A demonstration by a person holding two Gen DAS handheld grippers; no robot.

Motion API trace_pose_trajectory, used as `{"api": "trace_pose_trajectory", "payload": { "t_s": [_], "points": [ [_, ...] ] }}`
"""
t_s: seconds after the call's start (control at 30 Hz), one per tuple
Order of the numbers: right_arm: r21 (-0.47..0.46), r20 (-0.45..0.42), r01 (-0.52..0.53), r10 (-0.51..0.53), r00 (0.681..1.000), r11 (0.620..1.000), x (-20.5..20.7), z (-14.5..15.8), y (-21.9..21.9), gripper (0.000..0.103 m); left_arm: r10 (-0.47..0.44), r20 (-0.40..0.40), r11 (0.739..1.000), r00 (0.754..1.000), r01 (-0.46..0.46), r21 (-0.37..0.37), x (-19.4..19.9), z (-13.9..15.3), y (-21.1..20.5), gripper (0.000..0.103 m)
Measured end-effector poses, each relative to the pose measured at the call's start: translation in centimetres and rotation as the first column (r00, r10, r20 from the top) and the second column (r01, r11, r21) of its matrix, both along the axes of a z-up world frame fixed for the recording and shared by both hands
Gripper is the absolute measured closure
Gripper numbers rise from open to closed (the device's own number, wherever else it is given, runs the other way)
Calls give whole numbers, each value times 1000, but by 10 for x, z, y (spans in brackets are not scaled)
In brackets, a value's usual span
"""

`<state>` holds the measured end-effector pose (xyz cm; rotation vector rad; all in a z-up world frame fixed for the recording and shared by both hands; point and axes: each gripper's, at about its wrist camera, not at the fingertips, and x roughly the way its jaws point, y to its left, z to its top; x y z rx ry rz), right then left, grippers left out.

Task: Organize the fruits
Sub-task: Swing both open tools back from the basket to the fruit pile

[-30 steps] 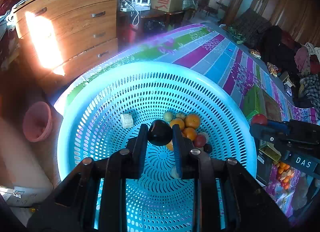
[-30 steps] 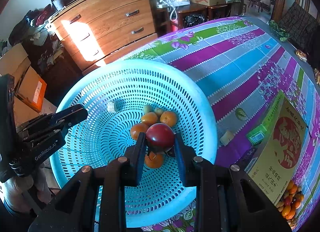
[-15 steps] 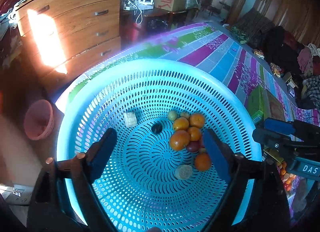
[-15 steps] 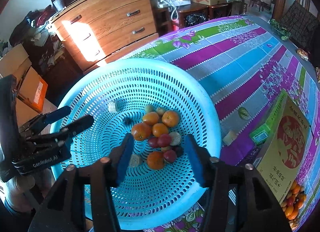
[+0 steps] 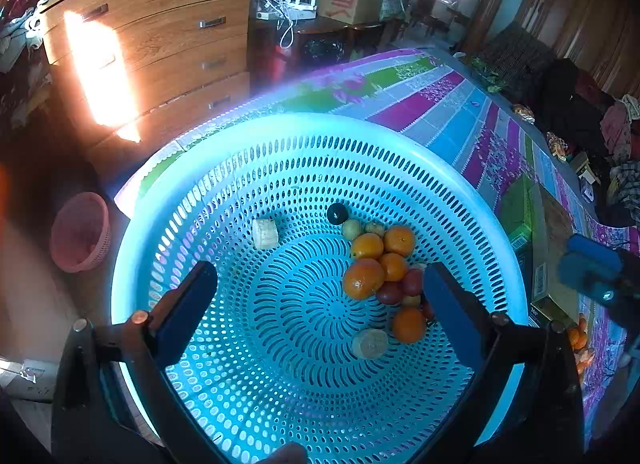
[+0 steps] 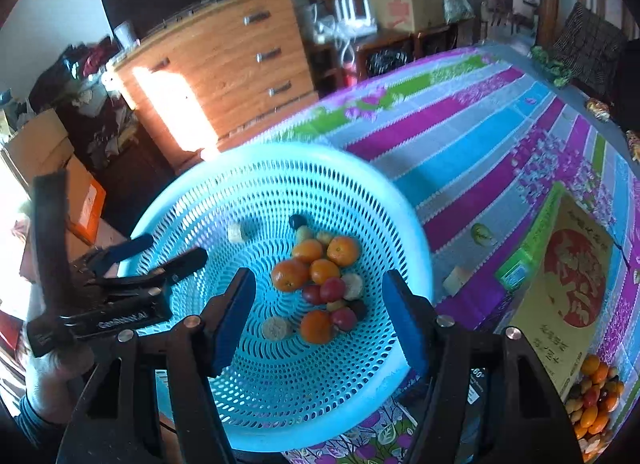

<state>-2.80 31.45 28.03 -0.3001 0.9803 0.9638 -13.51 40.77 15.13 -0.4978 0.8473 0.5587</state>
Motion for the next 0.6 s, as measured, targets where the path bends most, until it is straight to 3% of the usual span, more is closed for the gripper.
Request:
{"api": "trace_pose_trajectory", "payload": {
  "t_s": [0.2, 0.37, 0.5, 0.57, 0.6],
  "points": [
    [100, 88, 23, -32, 996, 995, -23, 27, -38, 34, -34, 58, 999, 998, 34, -4, 2, 8, -16, 0],
    [175, 203, 54, -90, 975, 983, -60, 34, -114, 34, -104, 128, 988, 986, 88, 127, 8, 36, -55, 0],
    [200, 305, 135, -193, 933, 970, -88, 28, -187, 34, -206, 201, 963, 958, 162, 216, 20, 65, -99, 0],
    [185, 350, 191, -246, 904, 964, -102, 23, -228, 28, -296, 206, 932, 933, 236, 275, 30, 76, -131, 0],
    [177, 353, 220, -271, 895, 959, -106, 21, -245, 12, -348, 203, 912, 915, 281, 297, 36, 80, -150, 0]
  ]
}}
